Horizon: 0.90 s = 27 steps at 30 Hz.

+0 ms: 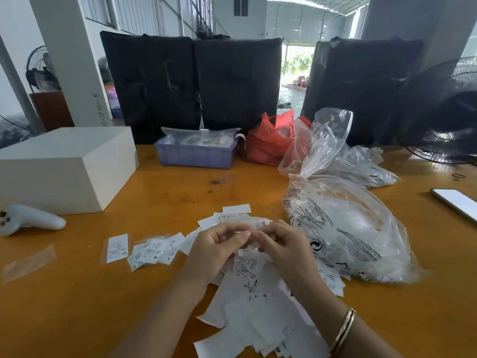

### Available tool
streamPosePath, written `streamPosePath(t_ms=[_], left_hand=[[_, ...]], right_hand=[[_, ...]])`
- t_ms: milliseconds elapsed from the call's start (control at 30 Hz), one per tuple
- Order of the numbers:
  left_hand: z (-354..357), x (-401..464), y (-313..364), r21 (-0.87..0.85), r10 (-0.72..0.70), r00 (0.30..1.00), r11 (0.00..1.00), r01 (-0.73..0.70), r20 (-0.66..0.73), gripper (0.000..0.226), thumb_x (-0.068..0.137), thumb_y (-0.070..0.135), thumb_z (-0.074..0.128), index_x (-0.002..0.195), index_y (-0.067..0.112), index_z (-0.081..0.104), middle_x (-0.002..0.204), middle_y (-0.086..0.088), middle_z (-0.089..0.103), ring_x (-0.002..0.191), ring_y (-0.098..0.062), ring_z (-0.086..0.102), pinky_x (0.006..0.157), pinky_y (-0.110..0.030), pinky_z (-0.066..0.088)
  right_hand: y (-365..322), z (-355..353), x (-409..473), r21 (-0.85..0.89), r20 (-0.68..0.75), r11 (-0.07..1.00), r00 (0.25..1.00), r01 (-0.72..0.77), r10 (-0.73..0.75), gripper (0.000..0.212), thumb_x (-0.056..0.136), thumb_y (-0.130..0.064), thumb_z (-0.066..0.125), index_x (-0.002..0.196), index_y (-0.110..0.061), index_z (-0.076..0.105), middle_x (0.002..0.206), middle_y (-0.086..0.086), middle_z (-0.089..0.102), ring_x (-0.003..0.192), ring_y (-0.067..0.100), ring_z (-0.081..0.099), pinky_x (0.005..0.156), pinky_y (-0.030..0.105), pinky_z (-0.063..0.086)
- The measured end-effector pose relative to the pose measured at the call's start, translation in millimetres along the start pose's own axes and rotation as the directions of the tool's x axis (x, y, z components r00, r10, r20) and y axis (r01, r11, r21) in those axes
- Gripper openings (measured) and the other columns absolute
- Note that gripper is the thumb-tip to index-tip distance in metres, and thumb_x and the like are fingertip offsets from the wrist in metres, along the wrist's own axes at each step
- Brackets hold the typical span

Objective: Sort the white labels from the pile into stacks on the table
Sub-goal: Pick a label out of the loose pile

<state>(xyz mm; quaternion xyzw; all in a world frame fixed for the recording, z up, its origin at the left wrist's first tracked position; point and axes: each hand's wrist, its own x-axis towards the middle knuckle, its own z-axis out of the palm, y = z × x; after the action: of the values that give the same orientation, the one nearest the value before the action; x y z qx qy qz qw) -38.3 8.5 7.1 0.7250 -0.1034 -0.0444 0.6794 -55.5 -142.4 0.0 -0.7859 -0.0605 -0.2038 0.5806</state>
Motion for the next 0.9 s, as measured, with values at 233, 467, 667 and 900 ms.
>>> streamPosePath(t_ms=[233, 467, 667, 900], left_hand=[[0, 2, -1, -0.032, -0.041, 0.994, 0.999, 0.038, -0.100, 0.011, 0.073, 0.041, 0.071, 0.075, 0.031, 0.075, 0.081, 0.006, 0.075, 0.078, -0.006, 0.068, 0.066, -0.024, 0.050], [-3, 1, 2, -0.174, -0.050, 0.990, 0.984, 0.026, -0.133, 0.003, 0.068, 0.036, 0.073, 0.071, 0.037, 0.073, 0.084, 0.003, 0.076, 0.079, -0.006, 0.070, 0.067, -0.024, 0.045], [-2, 2, 1, -0.185, -0.066, 0.980, 0.982, 0.031, -0.188, 0.003, 0.080, 0.026, 0.072, 0.082, 0.029, 0.072, 0.083, 0.005, 0.076, 0.074, -0.001, 0.069, 0.066, -0.026, 0.043], [-4, 3, 0, -0.152, -0.025, 0.991, 0.988, 0.005, -0.132, 0.019, 0.089, 0.017, 0.064, 0.099, 0.033, 0.069, 0.092, 0.008, 0.076, 0.086, -0.001, 0.069, 0.070, -0.026, 0.043]], right_hand=[[2, -1, 0, 0.089, -0.006, 0.995, 0.999, -0.052, 0.052, 0.011, 0.085, -0.024, 0.067, 0.076, -0.021, 0.073, 0.078, 0.000, 0.065, 0.074, 0.020, 0.061, 0.065, 0.026, 0.050], [2, -11, 5, 0.487, -0.138, 0.862, 0.962, -0.143, 0.237, 0.029, 0.089, -0.001, 0.060, 0.087, -0.026, 0.075, 0.083, -0.002, 0.073, 0.078, 0.013, 0.071, 0.066, 0.020, 0.053], [3, -9, 7, 0.659, -0.080, 0.737, 0.959, -0.153, 0.270, 0.036, 0.088, 0.005, 0.058, 0.116, -0.018, 0.061, 0.062, -0.008, 0.057, 0.083, 0.025, 0.072, 0.065, 0.019, 0.054], [3, -8, 5, 0.673, -0.064, 0.724, 0.963, -0.151, 0.260, 0.036, 0.088, 0.006, 0.058, 0.113, -0.018, 0.062, 0.066, -0.003, 0.059, 0.082, 0.027, 0.072, 0.065, 0.020, 0.054]])
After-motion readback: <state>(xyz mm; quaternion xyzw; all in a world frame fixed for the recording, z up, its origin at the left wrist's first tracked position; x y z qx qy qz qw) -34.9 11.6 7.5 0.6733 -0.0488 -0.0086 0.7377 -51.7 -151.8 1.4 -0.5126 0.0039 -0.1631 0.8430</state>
